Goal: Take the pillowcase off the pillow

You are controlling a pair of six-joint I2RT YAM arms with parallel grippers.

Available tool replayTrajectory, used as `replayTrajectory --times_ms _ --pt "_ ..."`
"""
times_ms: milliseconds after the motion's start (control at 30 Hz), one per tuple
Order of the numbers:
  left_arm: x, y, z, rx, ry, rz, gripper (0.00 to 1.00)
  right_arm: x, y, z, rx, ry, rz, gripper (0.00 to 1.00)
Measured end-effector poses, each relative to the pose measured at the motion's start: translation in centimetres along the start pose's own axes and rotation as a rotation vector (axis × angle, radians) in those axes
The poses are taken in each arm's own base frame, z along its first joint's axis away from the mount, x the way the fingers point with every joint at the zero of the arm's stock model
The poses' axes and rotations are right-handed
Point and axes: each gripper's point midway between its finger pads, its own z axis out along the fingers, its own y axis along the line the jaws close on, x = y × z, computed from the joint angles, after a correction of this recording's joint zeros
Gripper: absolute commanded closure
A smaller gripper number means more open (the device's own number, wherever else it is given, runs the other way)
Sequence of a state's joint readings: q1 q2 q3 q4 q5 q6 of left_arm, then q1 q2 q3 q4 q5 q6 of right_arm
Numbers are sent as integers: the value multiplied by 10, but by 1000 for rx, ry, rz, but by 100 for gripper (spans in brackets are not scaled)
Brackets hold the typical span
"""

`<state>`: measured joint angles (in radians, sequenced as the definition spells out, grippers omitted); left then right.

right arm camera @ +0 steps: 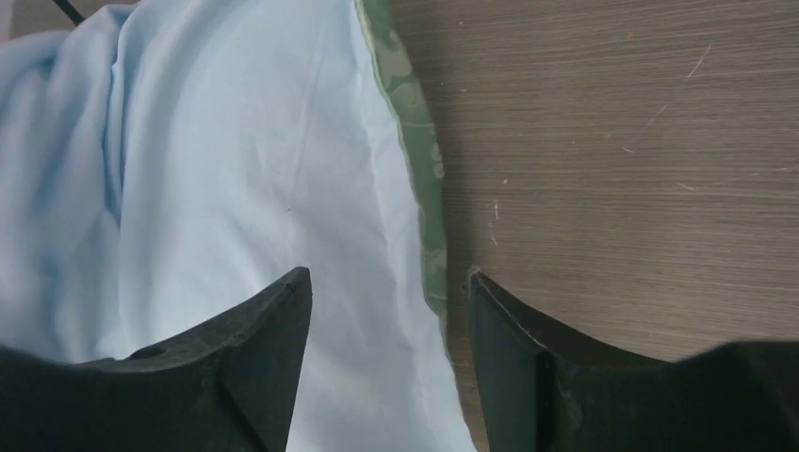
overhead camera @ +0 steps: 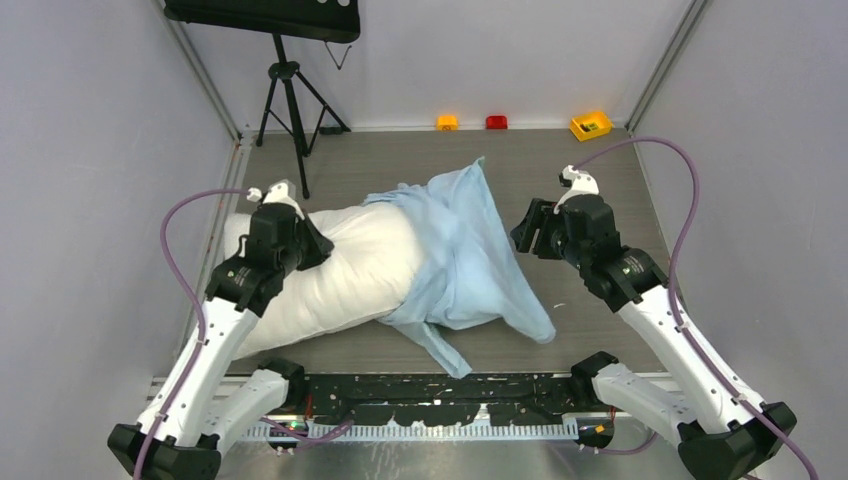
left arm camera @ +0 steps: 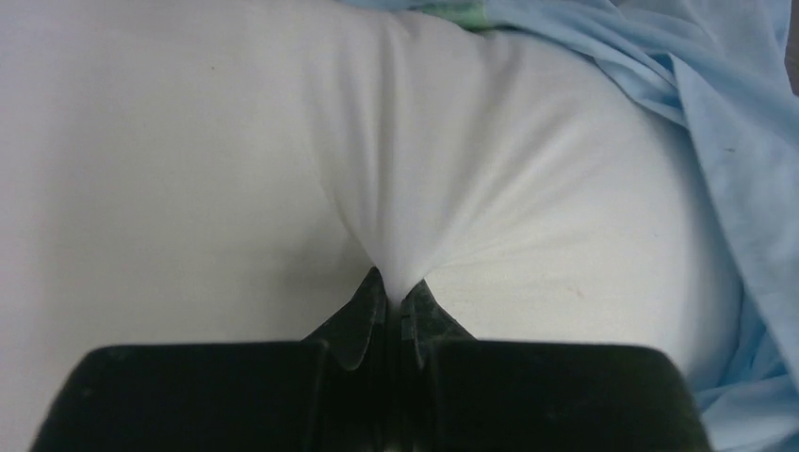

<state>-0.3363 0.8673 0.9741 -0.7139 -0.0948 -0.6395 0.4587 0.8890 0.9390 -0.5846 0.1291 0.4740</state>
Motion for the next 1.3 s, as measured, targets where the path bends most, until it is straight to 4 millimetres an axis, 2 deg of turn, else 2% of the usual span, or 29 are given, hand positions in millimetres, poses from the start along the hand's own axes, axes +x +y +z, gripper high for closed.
replayTrajectory --times_ms 133,267,333,367,533,633,833,1000,1100,1167,1300 --pt "15 17 10 -46 31 -35 100 1 -1 -2 -9 56 -54 19" --pt "20 13 20 -33 62 -54 100 10 3 -7 -40 105 -74 16" --pt "20 11 25 -26 69 -56 100 11 0 -10 -26 103 -68 9" --pt "20 10 27 -24 71 -56 100 9 -3 -12 -8 91 -57 2" --pt "18 8 34 -27 89 -30 100 -6 -22 -27 104 -9 40 0" --pt "13 7 34 -26 82 -5 100 -5 -10 -35 20 -19 62 0" --pt "13 11 35 -44 98 44 100 38 48 -44 -214 152 65 0" --pt "11 12 39 -56 110 83 100 99 101 -53 -309 295 -74 0" --pt "9 13 37 -58 113 116 100 130 132 -49 -315 333 -147 0" --pt "8 15 34 -68 114 141 100 154 154 -39 -303 351 -194 1" --pt "5 19 30 -81 114 191 100 200 182 -17 -283 395 -229 12"
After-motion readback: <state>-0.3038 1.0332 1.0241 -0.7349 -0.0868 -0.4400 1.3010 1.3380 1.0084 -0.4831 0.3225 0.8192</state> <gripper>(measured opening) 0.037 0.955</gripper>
